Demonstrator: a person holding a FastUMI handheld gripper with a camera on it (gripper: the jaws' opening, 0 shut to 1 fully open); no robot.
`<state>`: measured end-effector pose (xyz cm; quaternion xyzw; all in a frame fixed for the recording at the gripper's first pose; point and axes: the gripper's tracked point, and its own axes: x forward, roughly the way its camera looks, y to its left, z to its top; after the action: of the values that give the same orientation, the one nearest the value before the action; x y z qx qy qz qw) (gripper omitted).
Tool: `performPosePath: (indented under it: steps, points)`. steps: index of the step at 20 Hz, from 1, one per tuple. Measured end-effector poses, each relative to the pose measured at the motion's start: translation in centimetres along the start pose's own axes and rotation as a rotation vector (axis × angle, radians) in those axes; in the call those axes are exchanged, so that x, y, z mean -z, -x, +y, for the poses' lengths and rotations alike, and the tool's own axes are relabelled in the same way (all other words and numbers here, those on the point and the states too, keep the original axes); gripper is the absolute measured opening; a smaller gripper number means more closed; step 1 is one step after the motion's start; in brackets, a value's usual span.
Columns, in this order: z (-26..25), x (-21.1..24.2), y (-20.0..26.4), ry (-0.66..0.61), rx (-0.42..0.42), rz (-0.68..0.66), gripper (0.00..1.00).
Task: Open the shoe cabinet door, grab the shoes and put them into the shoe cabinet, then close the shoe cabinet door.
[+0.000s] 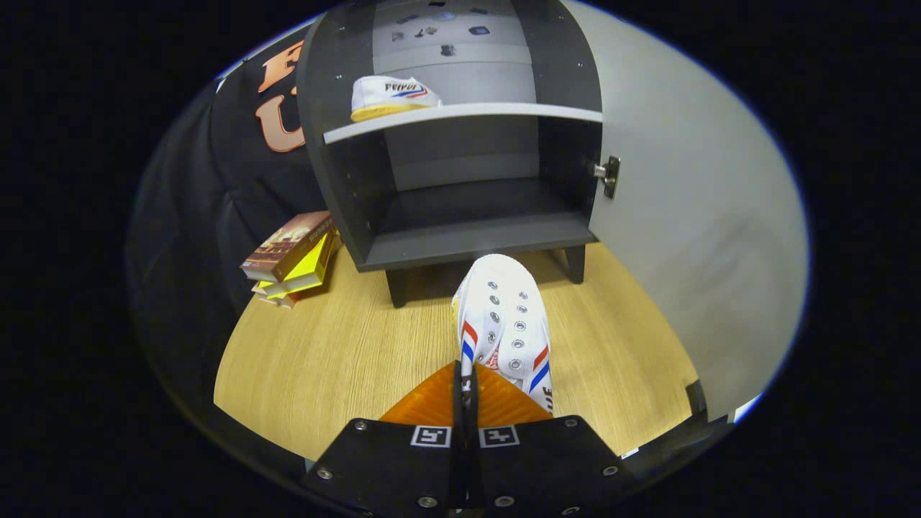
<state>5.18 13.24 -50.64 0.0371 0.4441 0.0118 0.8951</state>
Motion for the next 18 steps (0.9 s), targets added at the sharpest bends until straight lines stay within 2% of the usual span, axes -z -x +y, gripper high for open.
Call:
performPosePath:
  steps: [8, 11, 18]
  points:
    - [-1.2, -11.2, 5.7, 0.085, 0.024, -0.174, 0.00]
    - [-1.2, -14.7, 7.3, 0.095, 0.011, -0.189, 0.00]
    - [-0.7, -23.0, 6.6, 0.149, 0.021, -0.269, 0.00]
